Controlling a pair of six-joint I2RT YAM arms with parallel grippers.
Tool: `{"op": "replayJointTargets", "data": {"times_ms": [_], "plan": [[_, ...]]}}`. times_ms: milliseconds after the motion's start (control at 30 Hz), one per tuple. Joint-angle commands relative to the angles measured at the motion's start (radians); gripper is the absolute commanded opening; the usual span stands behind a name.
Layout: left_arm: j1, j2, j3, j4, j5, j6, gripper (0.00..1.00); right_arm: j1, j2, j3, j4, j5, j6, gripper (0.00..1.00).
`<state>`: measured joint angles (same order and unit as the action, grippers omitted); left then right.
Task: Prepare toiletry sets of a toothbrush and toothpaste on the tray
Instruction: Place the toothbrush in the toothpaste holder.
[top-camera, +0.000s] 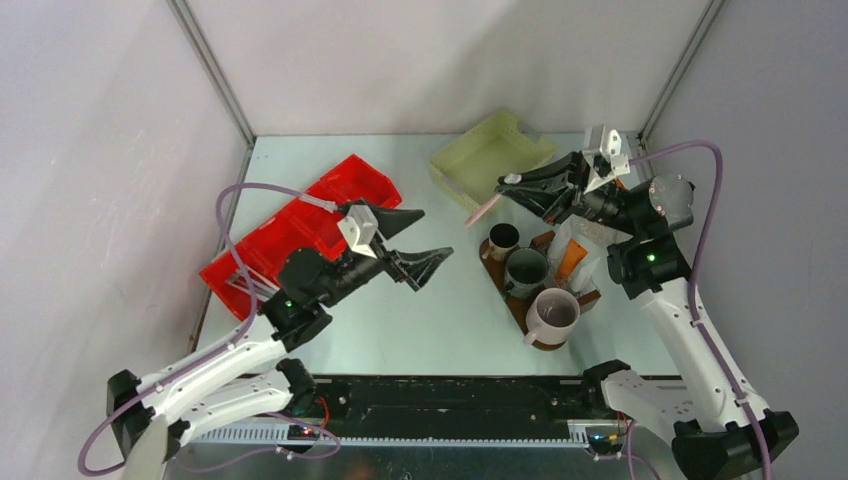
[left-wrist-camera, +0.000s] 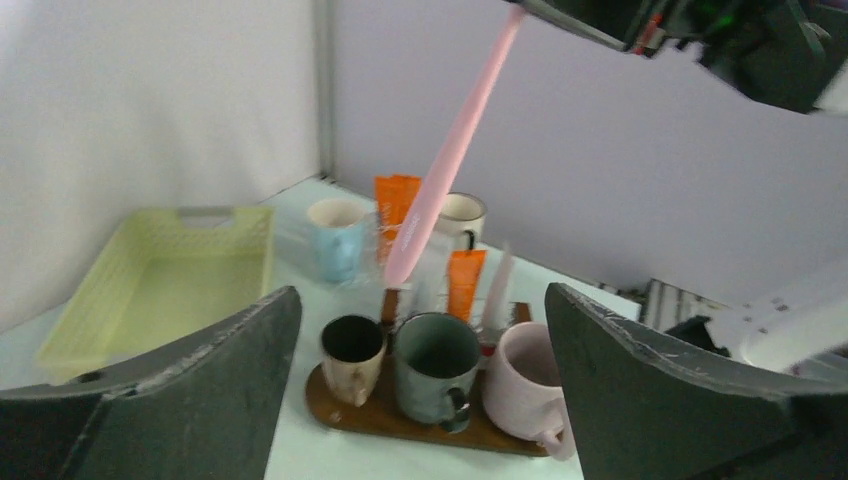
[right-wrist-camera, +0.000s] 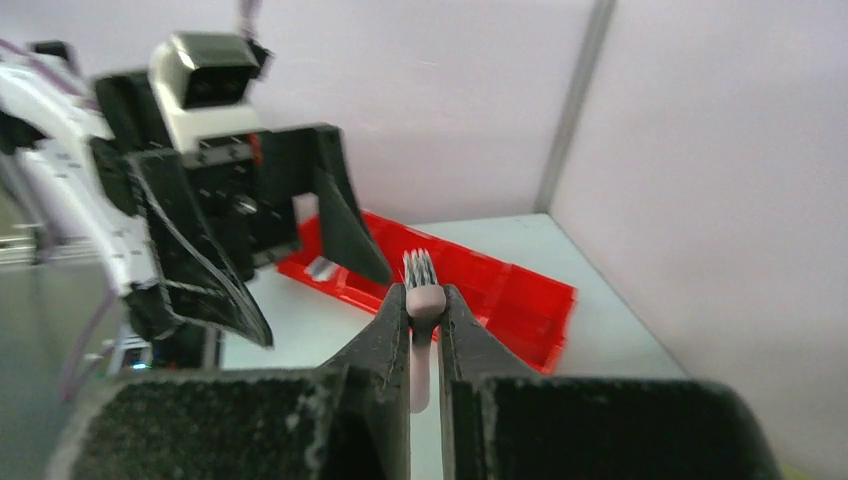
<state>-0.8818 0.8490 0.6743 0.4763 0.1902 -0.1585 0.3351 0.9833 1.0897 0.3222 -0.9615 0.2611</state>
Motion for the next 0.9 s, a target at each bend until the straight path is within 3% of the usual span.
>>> {"op": "replayJointTargets", "data": {"times_ms": [0, 167, 400, 600, 867], "plan": [[0.021, -0.056, 0.099, -0.201, -0.263, 0.052, 0.99, -0.08, -0.009, 0.065, -0.12, 0.067, -0.2, 0.0], [0.11, -0.106, 0.176, -0.474, -0.498, -0.002, 1.0, -0.154, 0.012, 0.103, -0.33, 0.205, -0.408, 0.0], [0.33, -0.209, 0.203, -0.726, -0.595, -0.073, 1.0, -0.221, 0.075, 0.1, -0.439, 0.382, -0.584, 0.0], [0.492, -0.29, 0.132, -0.746, -0.662, 0.022, 1.0, -0.359, 0.11, 0.043, -0.358, 0.351, -0.608, 0.0], [0.579, -0.359, -0.044, -0.6, -0.774, 0.097, 1.0, -0.515, 0.137, -0.069, -0.188, 0.277, -0.622, 0.0]]}}
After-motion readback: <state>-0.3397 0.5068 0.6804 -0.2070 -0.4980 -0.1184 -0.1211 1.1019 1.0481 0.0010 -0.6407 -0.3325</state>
